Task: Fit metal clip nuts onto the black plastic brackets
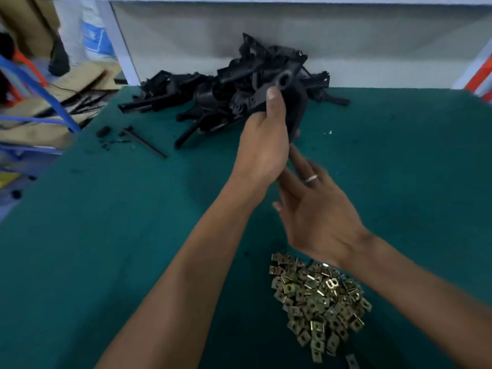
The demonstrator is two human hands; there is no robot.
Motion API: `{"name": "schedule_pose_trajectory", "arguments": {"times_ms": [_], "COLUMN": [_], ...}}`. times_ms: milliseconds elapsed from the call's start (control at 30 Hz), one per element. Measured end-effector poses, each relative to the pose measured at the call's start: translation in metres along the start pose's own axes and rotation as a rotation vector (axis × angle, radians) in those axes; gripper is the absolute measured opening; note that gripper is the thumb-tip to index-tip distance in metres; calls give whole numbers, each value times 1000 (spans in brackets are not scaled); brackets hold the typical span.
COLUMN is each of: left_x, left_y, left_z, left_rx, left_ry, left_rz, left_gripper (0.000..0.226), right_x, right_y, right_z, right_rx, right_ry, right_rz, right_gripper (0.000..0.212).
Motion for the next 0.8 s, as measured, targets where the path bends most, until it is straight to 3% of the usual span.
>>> {"name": "schedule_pose_trajectory", "arguments": {"times_ms": [100,167,233,267,333,367,433,633,733,800], "left_x": [2,11,23,30,45,53,70,96,98,100], "left_y": [0,-2,-1,0,3,5,6,4,1,0], "left_z": [5,11,16,15,10,7,3,-4,-4,-4], "left_rx": [-161,-230,-264,-257,-208,-170,-91,62,76,80], "left_ry": [74,-89,-333,-453,-692,-789,-889,-965,-971,-973], "left_rz": [-53,-150,-243,-280,-339,-367,-406,-466,-457,-449], "left_gripper": [50,54,58,58,58,56,53,55,55,55], "right_x": [-1,-20,-45,-53,-52,-49,-46,-35,-39,-42], "right_y": [0,13,40,54,76,86,95,85,86,88], "right_z": [7,17,20,16,2,-4,-8,-13,-15,-14], "right_rx": [68,-9,-78,-21,278,406,489,430,473,414], "right_ry": [-237,-468,-780,-909,-1070,-1110,-1143,-1068,-1094,-1194], "right_rz": [-16,-83,-316,-407,-450,-435,-433,-464,-403,-370], "right_gripper": [52,41,29,26,27,29,27,15,11,9]}}
Point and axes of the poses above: each hand's wrist, its own y-axis away from the middle knuckle, its own z-axis out of the back of the hand, x = y × z, the point moved 5 cm from there along -y, towards the middle knuckle, and after that the axes turned 7 degrees about y, right-handed, at the moved point
